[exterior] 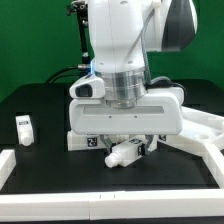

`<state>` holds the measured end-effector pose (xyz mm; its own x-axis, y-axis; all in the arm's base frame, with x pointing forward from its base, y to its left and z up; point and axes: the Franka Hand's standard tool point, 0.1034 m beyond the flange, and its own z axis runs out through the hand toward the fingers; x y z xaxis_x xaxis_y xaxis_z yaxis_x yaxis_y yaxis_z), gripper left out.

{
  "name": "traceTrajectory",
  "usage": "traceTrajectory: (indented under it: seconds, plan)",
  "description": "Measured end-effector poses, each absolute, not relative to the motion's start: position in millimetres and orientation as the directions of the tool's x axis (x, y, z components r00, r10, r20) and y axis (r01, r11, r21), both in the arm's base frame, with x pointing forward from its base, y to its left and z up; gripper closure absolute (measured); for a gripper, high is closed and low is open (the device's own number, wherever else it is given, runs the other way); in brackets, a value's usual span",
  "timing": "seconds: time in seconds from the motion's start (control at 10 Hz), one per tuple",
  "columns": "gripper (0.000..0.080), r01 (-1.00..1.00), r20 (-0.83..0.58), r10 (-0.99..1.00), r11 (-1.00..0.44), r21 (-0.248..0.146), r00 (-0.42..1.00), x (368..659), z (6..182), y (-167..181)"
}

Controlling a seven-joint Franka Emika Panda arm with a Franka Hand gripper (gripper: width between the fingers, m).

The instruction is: Assemble desk

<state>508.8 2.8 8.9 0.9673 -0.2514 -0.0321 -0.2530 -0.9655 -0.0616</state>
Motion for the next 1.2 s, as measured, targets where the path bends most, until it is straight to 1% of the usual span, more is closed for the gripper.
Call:
traceTrajectory:
  seconds: [0.1,0.2,0.3,0.4,0.5,0.6,0.7,0.8,0.9,1.0,1.1,1.2]
  plan:
    - [0.0434,-0.266,-0.036,-0.264,-0.962,-0.064,0.964,511,10.4,5]
    - [0.0515,-0.291,-0.044,-0.288,-0.954,-0.075,0.957,525,18.6,12]
    - [0.0515,-0.325,-0.063,-0.32,-0.942,-0.086,0.945,543,29.9,23]
    - [0.0515,-0.328,-0.073,-0.322,-0.939,-0.103,0.944,565,47.0,27]
    - [0.0515,-0.337,-0.071,-0.331,-0.934,-0.117,0.941,577,60.2,21]
    - [0.0515,-0.288,-0.054,-0.283,-0.948,-0.135,0.958,577,72.6,7]
    - [0.0515,-0.194,-0.032,-0.191,-0.97,-0.143,0.981,568,84.1,-8]
    - [0.0515,-0.103,-0.015,-0.102,-0.983,-0.154,0.995,547,97.0,-28]
    - [0.0515,-0.03,-0.01,-0.029,-0.987,-0.158,1.0,519,105.1,-49]
    - [0.0515,0.058,0.001,0.059,-0.986,-0.158,0.998,495,105.5,-68]
    - [0.0515,0.059,0.007,0.058,-0.986,-0.158,0.998,479,102.5,-80]
    - [0.0515,0.044,0.002,0.045,-0.986,-0.159,0.999,481,102.3,-78]
